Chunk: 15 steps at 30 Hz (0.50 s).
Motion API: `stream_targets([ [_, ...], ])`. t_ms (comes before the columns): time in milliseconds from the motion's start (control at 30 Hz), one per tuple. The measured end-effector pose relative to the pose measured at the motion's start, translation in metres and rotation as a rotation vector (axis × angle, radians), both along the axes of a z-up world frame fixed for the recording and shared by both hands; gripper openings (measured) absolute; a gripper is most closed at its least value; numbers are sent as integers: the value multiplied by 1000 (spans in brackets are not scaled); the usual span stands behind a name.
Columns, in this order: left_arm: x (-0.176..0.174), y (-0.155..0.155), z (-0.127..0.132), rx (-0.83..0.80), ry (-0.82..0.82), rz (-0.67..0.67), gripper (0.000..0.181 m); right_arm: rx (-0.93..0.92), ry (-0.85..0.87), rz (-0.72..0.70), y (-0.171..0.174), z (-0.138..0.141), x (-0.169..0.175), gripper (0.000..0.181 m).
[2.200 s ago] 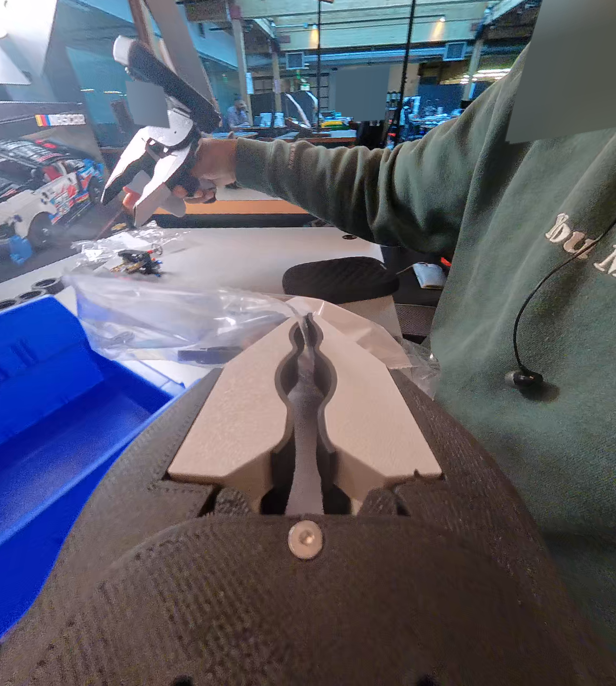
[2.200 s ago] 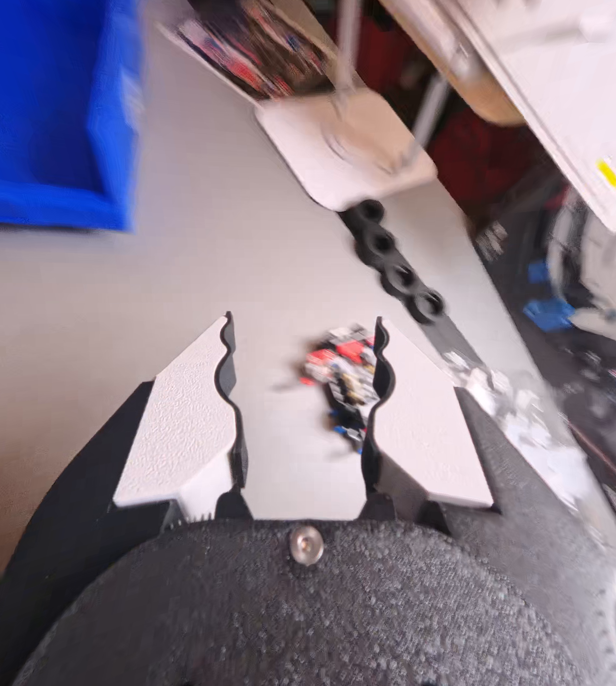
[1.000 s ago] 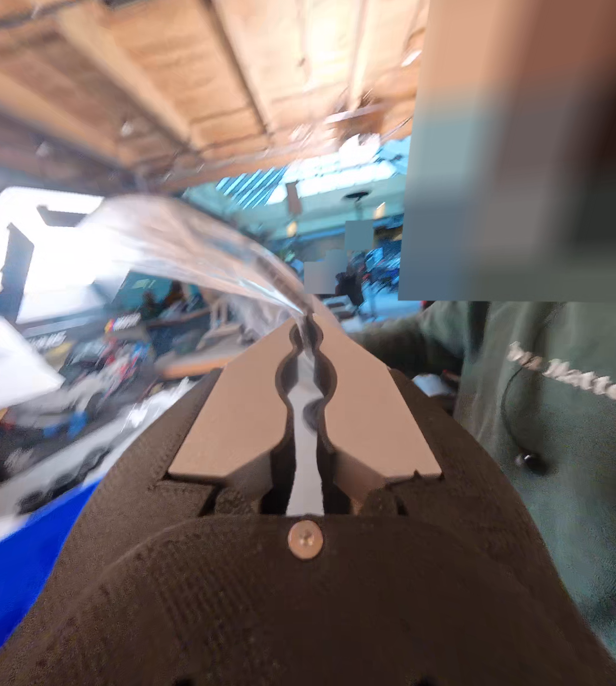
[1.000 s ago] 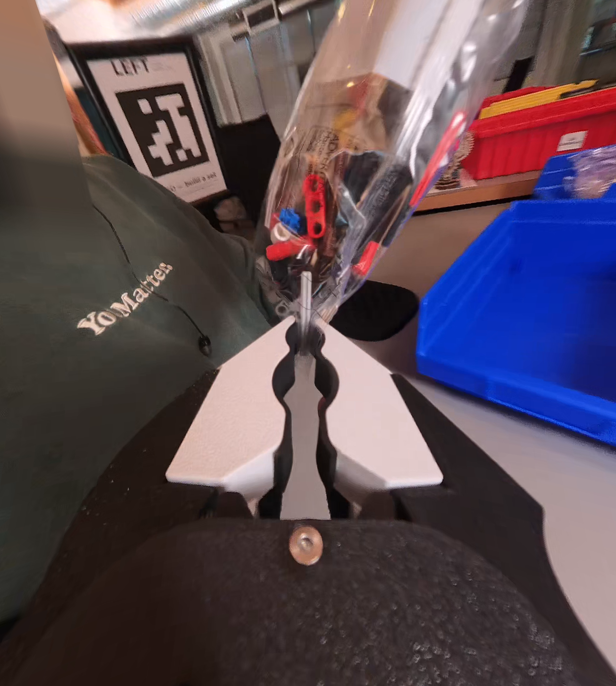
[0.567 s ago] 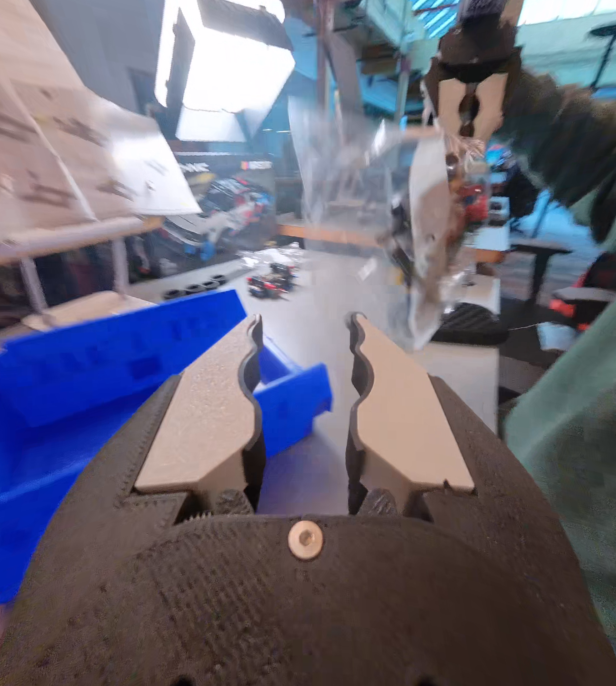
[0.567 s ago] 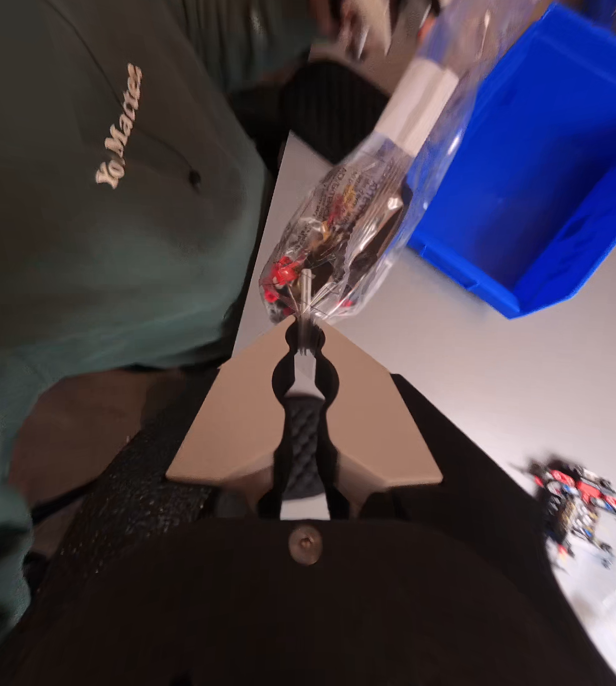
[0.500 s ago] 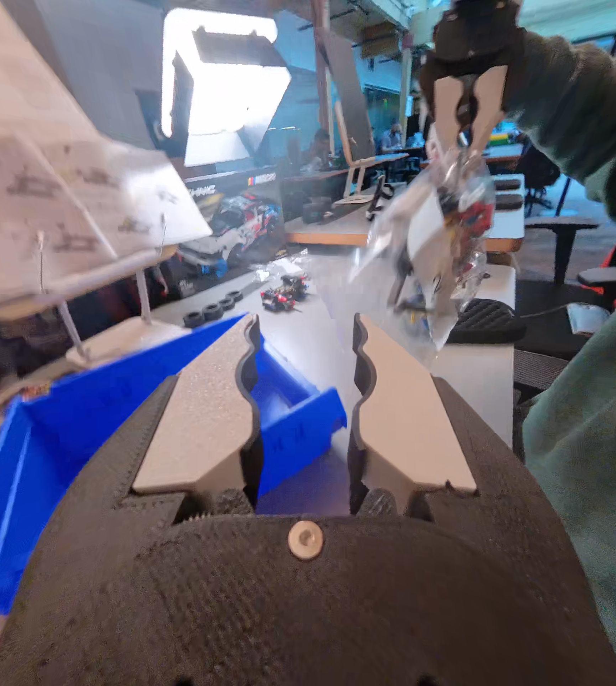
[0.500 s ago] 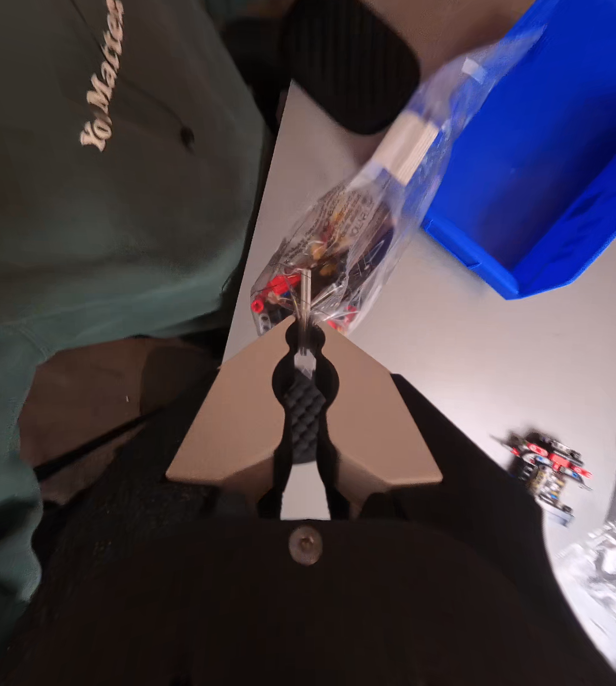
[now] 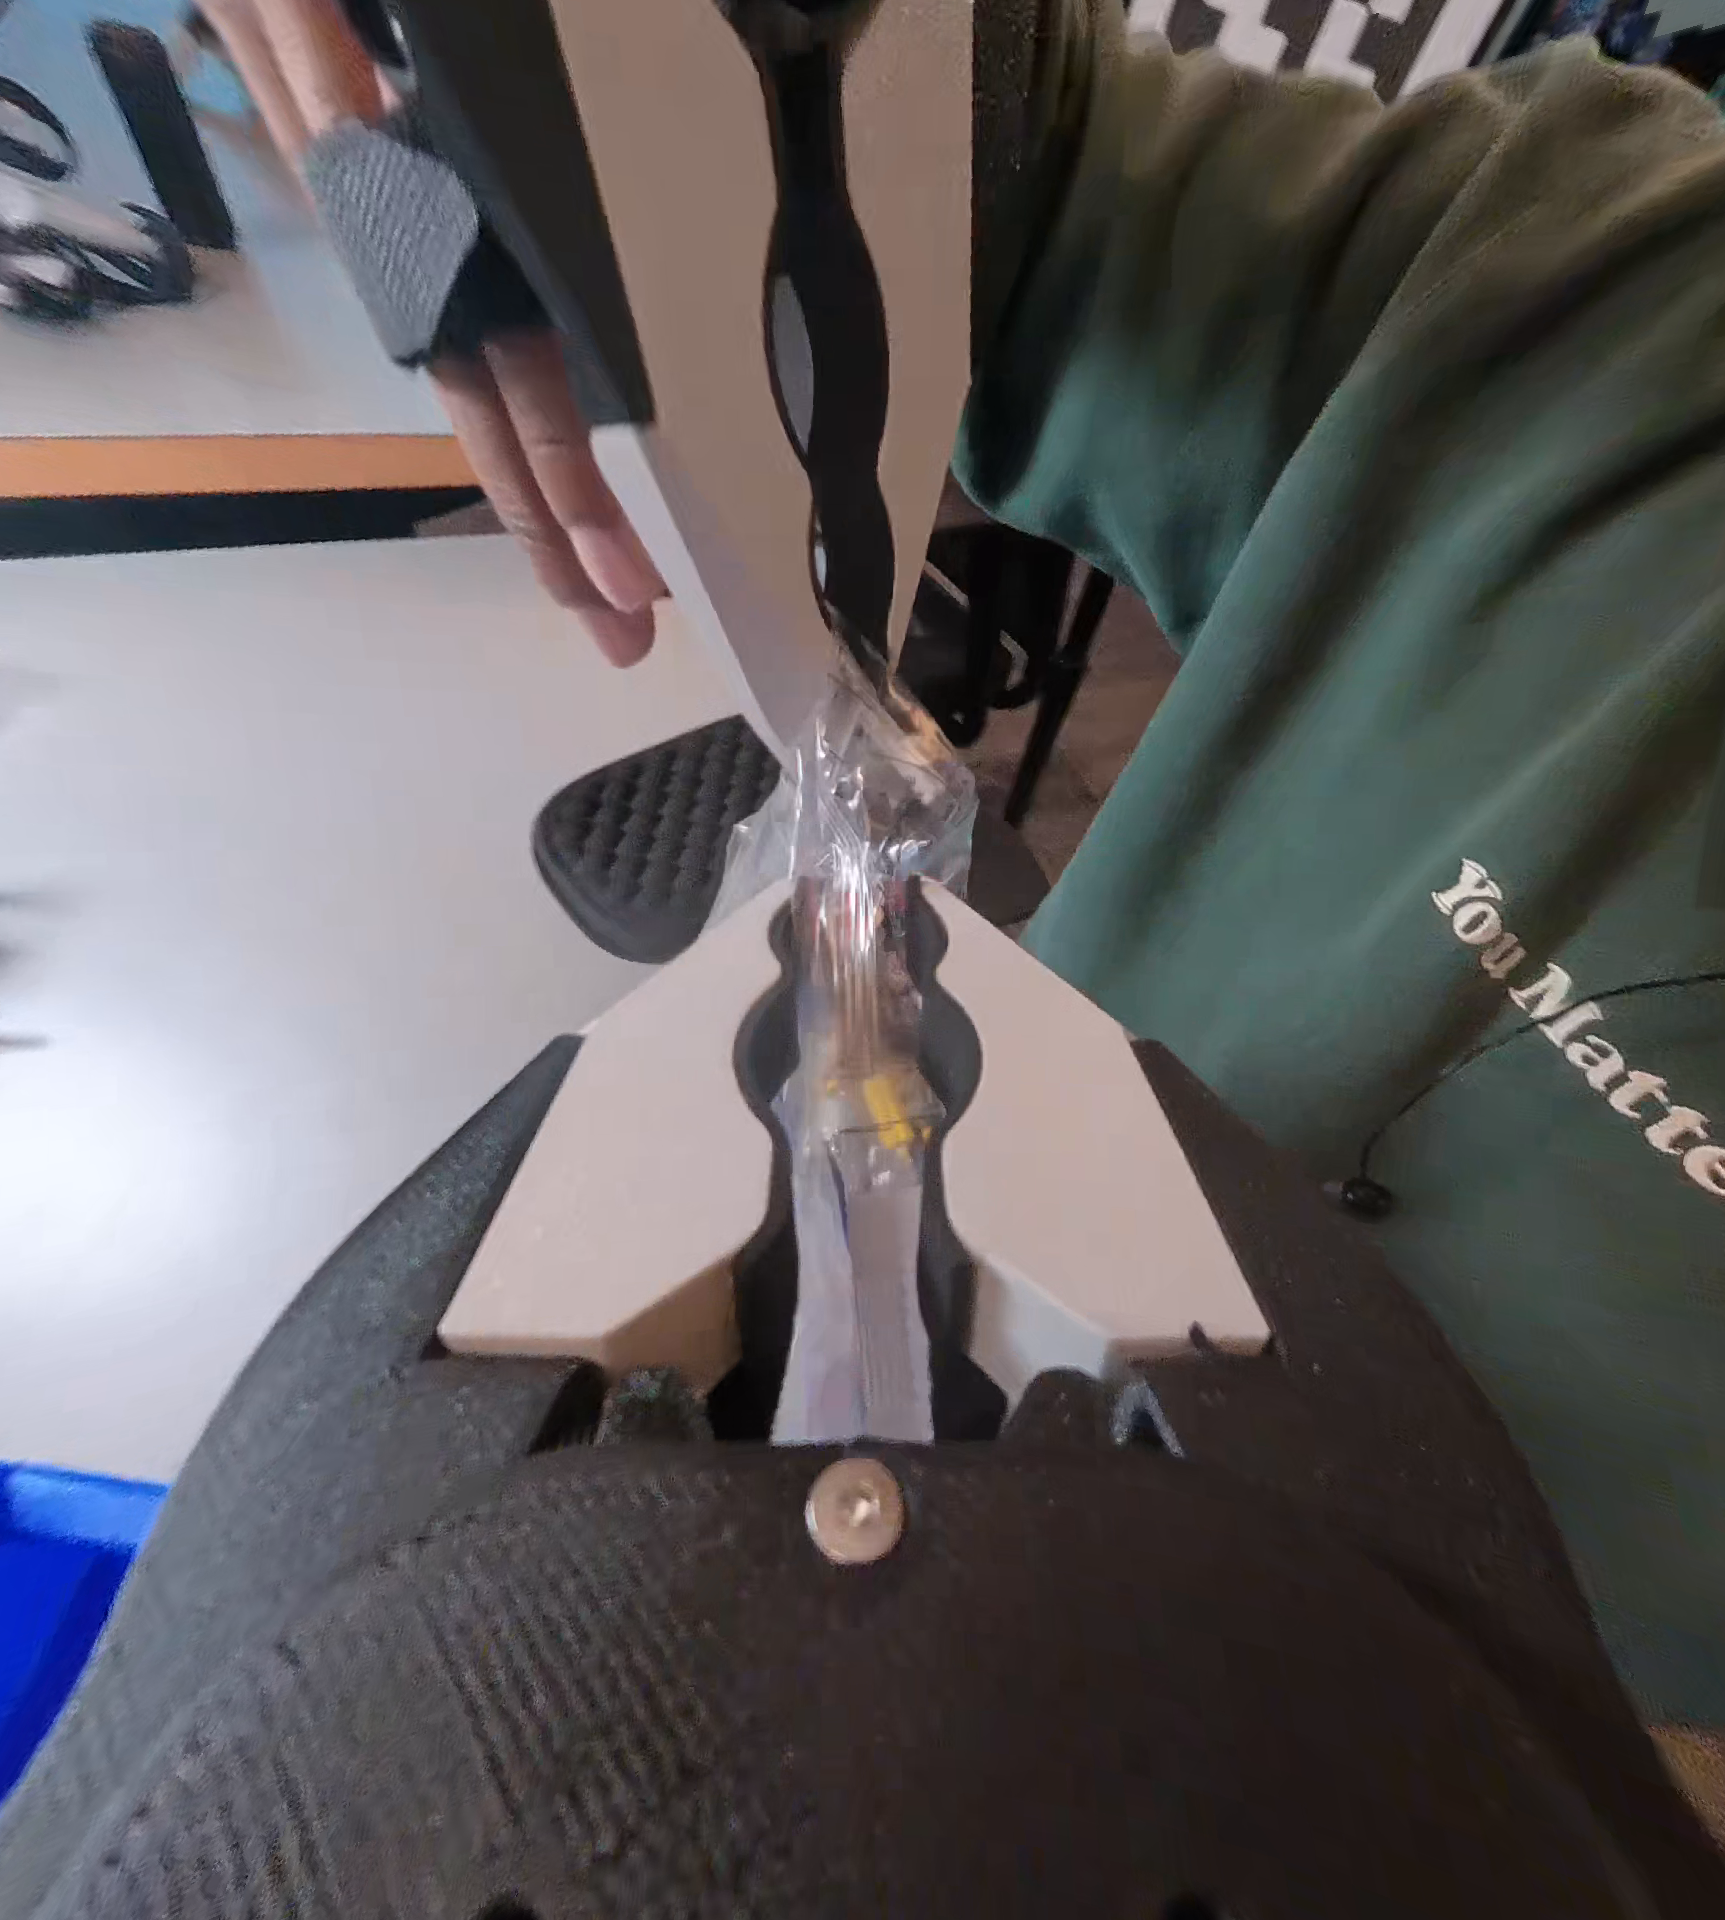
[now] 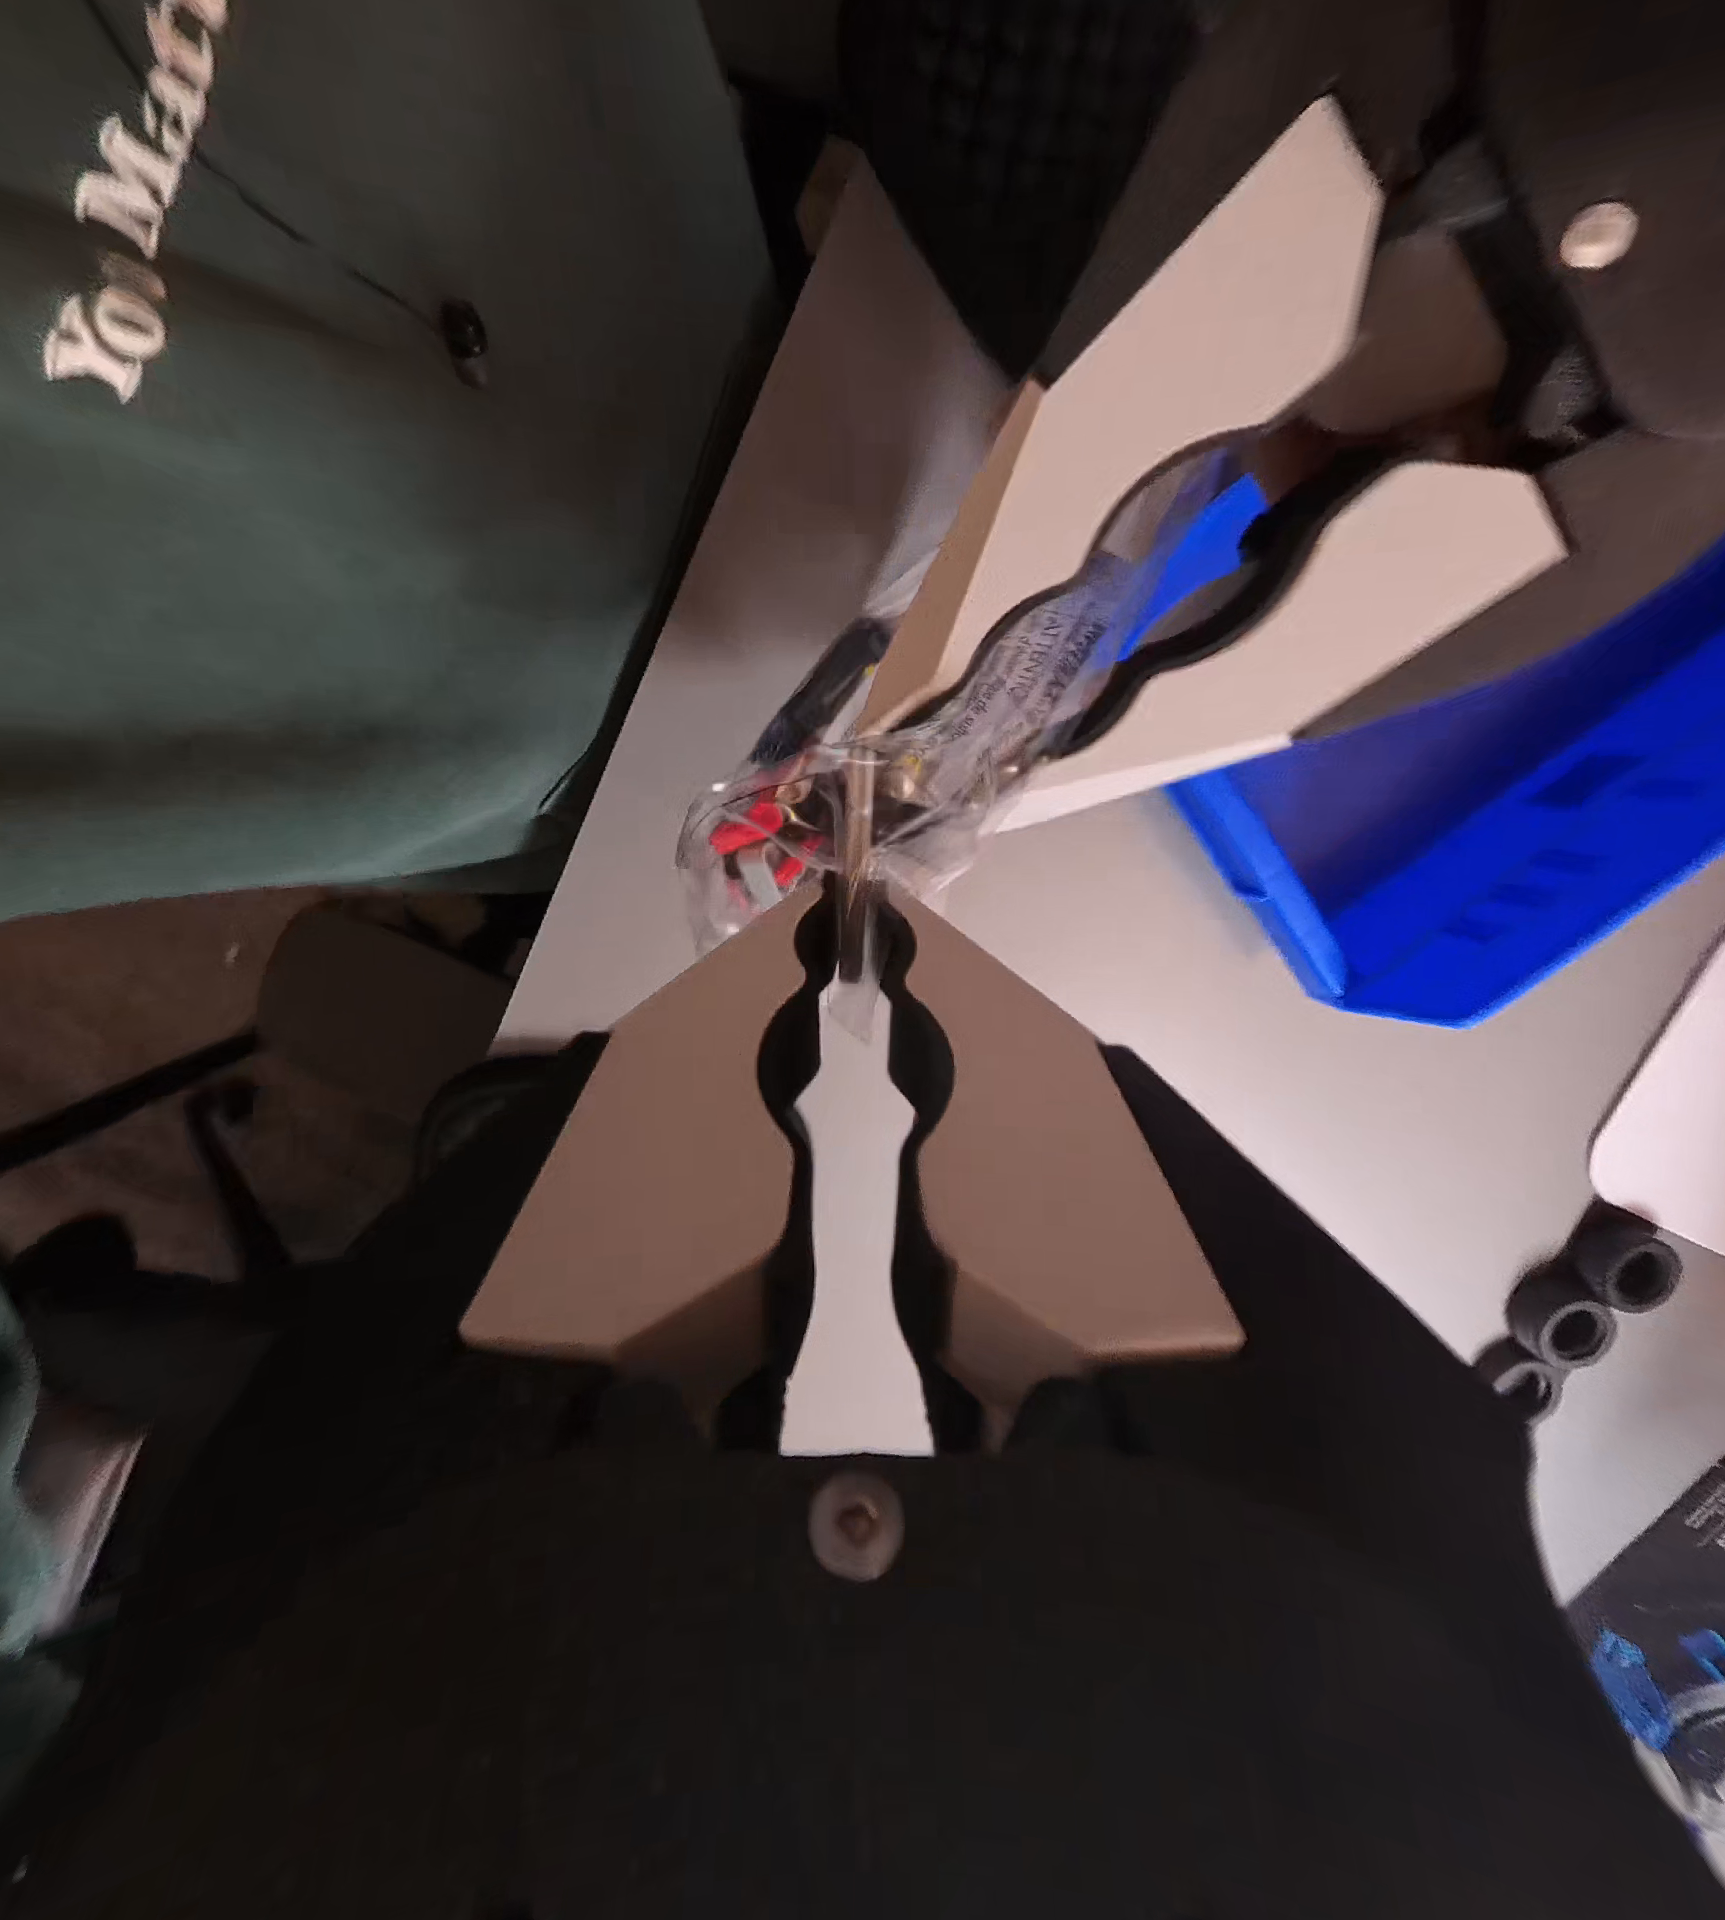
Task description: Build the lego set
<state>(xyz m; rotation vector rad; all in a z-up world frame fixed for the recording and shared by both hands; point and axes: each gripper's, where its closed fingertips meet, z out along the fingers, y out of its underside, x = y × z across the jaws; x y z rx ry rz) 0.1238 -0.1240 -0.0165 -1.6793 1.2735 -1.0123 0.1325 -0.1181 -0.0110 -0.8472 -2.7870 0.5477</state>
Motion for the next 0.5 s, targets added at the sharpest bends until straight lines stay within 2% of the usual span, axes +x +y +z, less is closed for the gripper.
stream_targets([
  [67,-8,3,0,61,-12,57,11,-83,123,-43,6,13,-3,17],
  [167,-17,-2,4,173,-79,101,5,-243,260,-136,21,16,4,57],
  [300,-36,-7,20,257,-201,216,3,-499,319,-256,30,-35,19,79],
  [367,-45,-11,28,292,-270,240,2,-601,411,-312,33,-57,14,77],
  [433,-52,-12,34,299,-342,266,2,-779,549,-342,30,-50,6,66],
  [500,-59,-12,37,303,-410,294,1,-886,651,-364,30,-39,1,45],
])
